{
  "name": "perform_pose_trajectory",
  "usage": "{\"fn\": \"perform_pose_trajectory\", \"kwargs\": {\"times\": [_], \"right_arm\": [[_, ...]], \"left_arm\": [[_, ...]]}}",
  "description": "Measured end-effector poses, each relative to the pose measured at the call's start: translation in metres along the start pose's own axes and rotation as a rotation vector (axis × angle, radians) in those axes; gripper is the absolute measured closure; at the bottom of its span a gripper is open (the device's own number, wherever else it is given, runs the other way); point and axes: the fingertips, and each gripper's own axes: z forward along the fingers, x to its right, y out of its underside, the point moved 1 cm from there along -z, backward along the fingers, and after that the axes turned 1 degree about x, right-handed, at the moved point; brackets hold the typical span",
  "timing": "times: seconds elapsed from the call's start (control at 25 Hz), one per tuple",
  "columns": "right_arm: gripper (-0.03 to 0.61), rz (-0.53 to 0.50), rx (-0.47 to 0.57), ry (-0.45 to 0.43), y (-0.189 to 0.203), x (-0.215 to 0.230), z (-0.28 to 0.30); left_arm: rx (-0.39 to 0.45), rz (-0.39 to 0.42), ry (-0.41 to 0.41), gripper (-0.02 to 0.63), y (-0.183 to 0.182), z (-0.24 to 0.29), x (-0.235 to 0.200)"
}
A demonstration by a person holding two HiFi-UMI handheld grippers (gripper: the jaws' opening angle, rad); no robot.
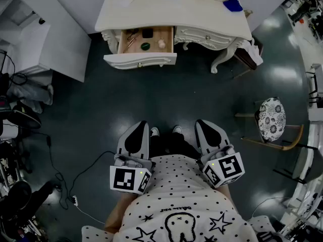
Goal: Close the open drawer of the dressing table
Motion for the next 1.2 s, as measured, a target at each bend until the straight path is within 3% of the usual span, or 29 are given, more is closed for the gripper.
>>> {"fn": "perform_pose_trajectory", "kwargs": {"times": [0.72,0.88,1.2], "right_arm": [[0.569,-0.009,0.024,-0.001,-0.002,0.021,-0.015],[0.569,-0.005,0.032,-0.071,-0.003,0.023,-0.022],[0.569,-0.029,0.03,-0.06,0.002,0.048,-0.036]], "left_arm": [[0.028,0.0,-0.005,0.601,-0.002,0.009,0.022],[0.058,0.009,0.001,0.6,-0.005,0.012,0.029],[0.114,0.035,-0.121,0.6,-0.012,0.01,0.003]]}}
